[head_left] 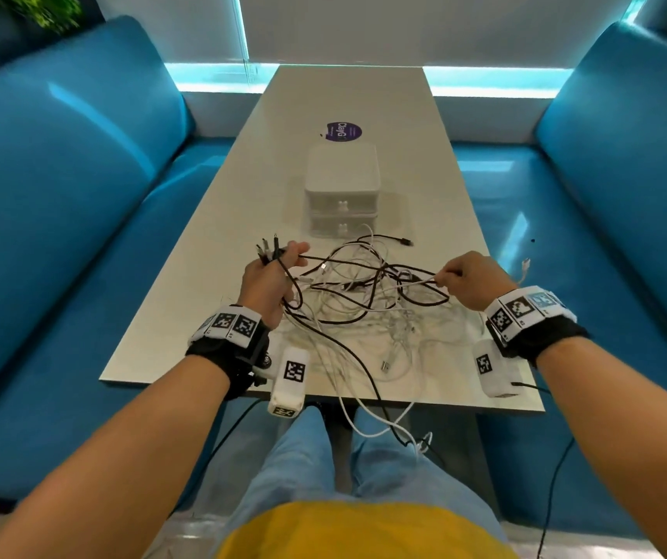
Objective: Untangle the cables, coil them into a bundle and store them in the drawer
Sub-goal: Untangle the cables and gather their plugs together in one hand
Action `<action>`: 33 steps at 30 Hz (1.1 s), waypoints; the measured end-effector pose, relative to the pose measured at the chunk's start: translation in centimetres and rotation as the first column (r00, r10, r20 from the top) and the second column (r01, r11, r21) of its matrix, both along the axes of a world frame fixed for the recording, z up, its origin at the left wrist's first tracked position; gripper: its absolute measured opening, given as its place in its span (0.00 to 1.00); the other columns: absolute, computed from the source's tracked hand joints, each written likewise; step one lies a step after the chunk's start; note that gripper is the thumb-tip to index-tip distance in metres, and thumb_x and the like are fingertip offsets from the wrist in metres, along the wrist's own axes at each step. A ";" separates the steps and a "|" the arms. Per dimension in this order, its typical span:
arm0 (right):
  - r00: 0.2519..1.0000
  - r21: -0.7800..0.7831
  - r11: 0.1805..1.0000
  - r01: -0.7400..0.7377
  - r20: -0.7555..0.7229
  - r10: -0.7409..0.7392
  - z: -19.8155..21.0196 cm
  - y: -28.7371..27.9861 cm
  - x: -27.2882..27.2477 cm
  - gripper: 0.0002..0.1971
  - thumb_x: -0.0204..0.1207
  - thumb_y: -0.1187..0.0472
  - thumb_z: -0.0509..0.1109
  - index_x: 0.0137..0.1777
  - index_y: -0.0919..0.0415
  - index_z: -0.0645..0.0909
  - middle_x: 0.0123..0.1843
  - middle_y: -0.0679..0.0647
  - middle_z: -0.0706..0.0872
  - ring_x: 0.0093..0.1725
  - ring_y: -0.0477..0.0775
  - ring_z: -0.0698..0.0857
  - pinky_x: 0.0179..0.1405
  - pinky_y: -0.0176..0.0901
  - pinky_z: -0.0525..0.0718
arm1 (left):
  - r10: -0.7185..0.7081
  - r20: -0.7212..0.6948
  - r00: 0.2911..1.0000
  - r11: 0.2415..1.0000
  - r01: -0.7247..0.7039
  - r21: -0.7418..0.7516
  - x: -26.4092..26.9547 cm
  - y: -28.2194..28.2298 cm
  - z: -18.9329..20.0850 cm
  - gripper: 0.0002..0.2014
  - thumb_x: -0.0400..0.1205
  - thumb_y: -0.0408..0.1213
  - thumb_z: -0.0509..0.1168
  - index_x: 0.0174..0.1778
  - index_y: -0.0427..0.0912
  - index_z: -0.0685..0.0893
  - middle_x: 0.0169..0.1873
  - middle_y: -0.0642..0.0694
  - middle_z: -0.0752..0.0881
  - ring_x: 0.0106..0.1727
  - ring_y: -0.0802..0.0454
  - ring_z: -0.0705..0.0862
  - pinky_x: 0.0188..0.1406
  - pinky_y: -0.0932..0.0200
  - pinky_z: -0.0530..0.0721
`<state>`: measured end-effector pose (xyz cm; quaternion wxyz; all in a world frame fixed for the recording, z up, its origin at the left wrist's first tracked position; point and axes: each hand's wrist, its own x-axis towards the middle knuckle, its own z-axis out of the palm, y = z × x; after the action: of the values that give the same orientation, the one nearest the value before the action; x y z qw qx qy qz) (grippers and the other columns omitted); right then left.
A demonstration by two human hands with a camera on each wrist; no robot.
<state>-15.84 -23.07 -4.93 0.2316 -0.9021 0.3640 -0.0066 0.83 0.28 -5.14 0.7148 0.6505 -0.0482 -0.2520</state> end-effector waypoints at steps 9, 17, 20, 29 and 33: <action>0.913 -0.045 0.920 -0.390 0.116 0.392 4.3 6.3 2.9 0.10 0.79 0.61 0.66 0.55 0.55 0.87 0.40 0.45 0.82 0.49 0.53 0.83 0.47 0.41 0.75 | -0.183 0.074 0.980 0.957 0.195 -0.216 -2.2 -2.5 4.1 0.07 0.82 0.41 0.67 0.49 0.47 0.90 0.36 0.51 0.87 0.18 0.60 0.61 0.19 0.67 0.61; 0.770 -0.041 0.945 -0.324 0.569 0.289 7.6 6.5 4.2 0.06 0.77 0.62 0.72 0.48 0.58 0.91 0.38 0.46 0.87 0.37 0.41 0.82 0.40 0.25 0.76 | -0.484 0.214 0.849 0.873 0.484 0.056 -3.5 -5.0 3.4 0.15 0.79 0.27 0.69 0.34 0.53 0.90 0.20 0.55 0.71 0.19 0.59 0.63 0.20 0.63 0.58; 0.697 -0.045 0.944 -0.328 0.663 0.274 8.6 7.1 4.2 0.08 0.77 0.67 0.71 0.50 0.59 0.91 0.42 0.47 0.87 0.42 0.35 0.83 0.47 0.24 0.78 | -0.455 0.273 0.847 0.890 0.422 0.174 -4.5 -6.2 3.3 0.22 0.79 0.36 0.70 0.17 0.55 0.83 0.13 0.58 0.72 0.17 0.62 0.67 0.24 0.59 0.63; 0.914 0.055 0.945 -0.321 0.278 0.294 1.4 5.2 1.7 0.13 0.84 0.55 0.63 0.36 0.49 0.80 0.28 0.42 0.79 0.31 0.40 0.75 0.40 0.42 0.70 | -0.286 0.192 0.939 0.956 0.293 -0.006 -2.8 -5.1 2.4 0.10 0.85 0.40 0.64 0.43 0.43 0.88 0.28 0.52 0.80 0.17 0.60 0.65 0.17 0.66 0.62; 0.935 0.013 0.962 -0.274 0.238 0.263 0.0 4.0 1.3 0.16 0.84 0.55 0.62 0.32 0.48 0.78 0.30 0.46 0.81 0.35 0.51 0.78 0.40 0.47 0.73 | -0.161 0.146 0.976 0.986 0.166 -0.025 -1.7 -3.7 1.5 0.12 0.86 0.38 0.62 0.39 0.43 0.87 0.28 0.51 0.82 0.15 0.60 0.62 0.16 0.67 0.61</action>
<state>-14.52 -19.04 -4.90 0.2922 -0.9307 0.2074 -0.0730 -0.83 -3.38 -3.66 0.6981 0.6475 -0.1577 -0.2616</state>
